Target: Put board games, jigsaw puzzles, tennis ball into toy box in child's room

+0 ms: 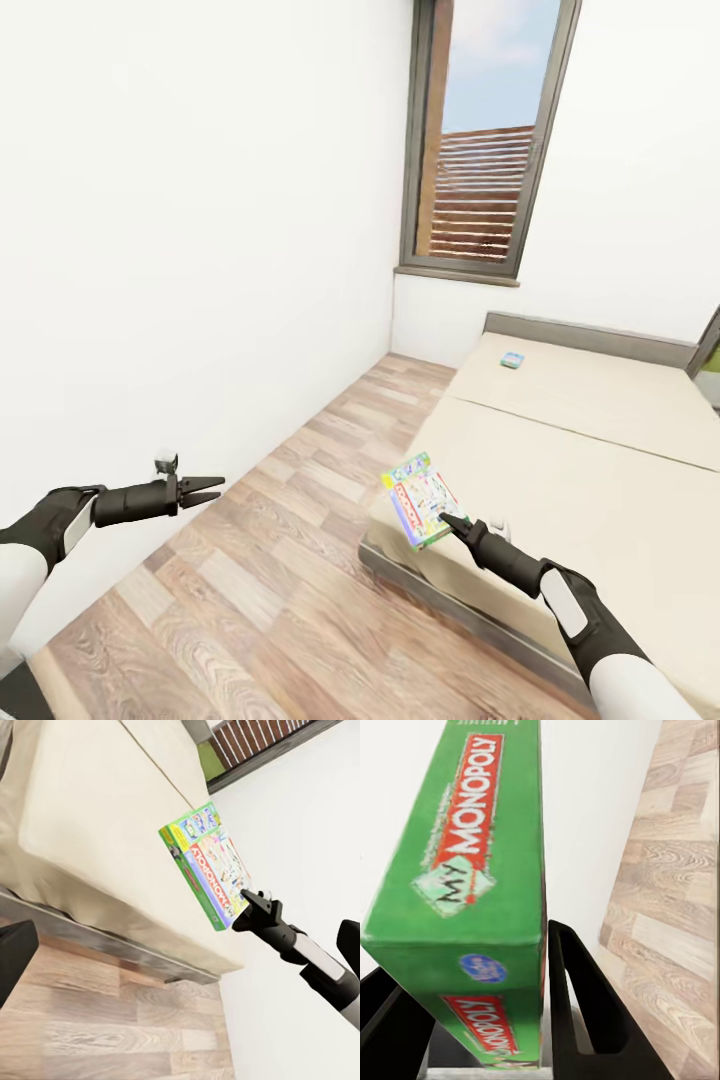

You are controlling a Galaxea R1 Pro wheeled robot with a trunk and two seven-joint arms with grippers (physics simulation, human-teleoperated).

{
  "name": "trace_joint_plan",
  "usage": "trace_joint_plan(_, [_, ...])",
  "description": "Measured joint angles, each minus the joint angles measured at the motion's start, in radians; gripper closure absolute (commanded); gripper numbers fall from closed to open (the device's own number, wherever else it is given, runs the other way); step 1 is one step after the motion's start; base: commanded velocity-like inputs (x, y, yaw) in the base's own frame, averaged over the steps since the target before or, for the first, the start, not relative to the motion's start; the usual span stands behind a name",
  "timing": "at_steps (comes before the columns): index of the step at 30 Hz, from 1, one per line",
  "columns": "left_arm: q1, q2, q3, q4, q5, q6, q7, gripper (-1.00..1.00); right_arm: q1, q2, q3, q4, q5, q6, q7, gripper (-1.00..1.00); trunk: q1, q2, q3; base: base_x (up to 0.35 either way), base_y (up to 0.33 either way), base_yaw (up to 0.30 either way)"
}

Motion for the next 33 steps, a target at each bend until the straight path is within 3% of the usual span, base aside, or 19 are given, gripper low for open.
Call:
trace_joint_plan(8, [0.000, -0.001, -0.002, 0.000, 0.001, 0.001, -0.004, -1.00, 0.000, -0.001, 0.000, 0.000, -0.001, 0.000, 0.000, 1.00, 0.000, 0.000, 0.000, -0.110, -0.142, 0.261])
trace_joint_plan(22, [0.000, -0.007, -0.003, 0.000, -0.001, 0.011, 0.000, -1.00, 0.000, 0.000, 0.002, -0.002, 0.001, -0.001, 0.001, 1.00, -0.054, 0.098, 0.044, -0.003, -0.003, 0.290])
trace_joint_plan(27, [0.000, -0.008, -0.003, 0.000, -0.001, 0.011, 0.000, -1.00, 0.001, -0.001, 0.002, -0.001, 0.001, -0.058, 0.008, 1.00, -0.073, 0.133, 0.063, 0.000, 0.000, 0.257])
trace_joint_plan(33, [0.000, -0.008, -0.003, 0.000, -0.001, 0.011, -0.001, -1.00, -0.001, -0.001, 0.002, -0.002, 0.002, -0.073, 0.012, 1.00, -0.096, 0.175, 0.089, 0.000, 0.000, 0.211])
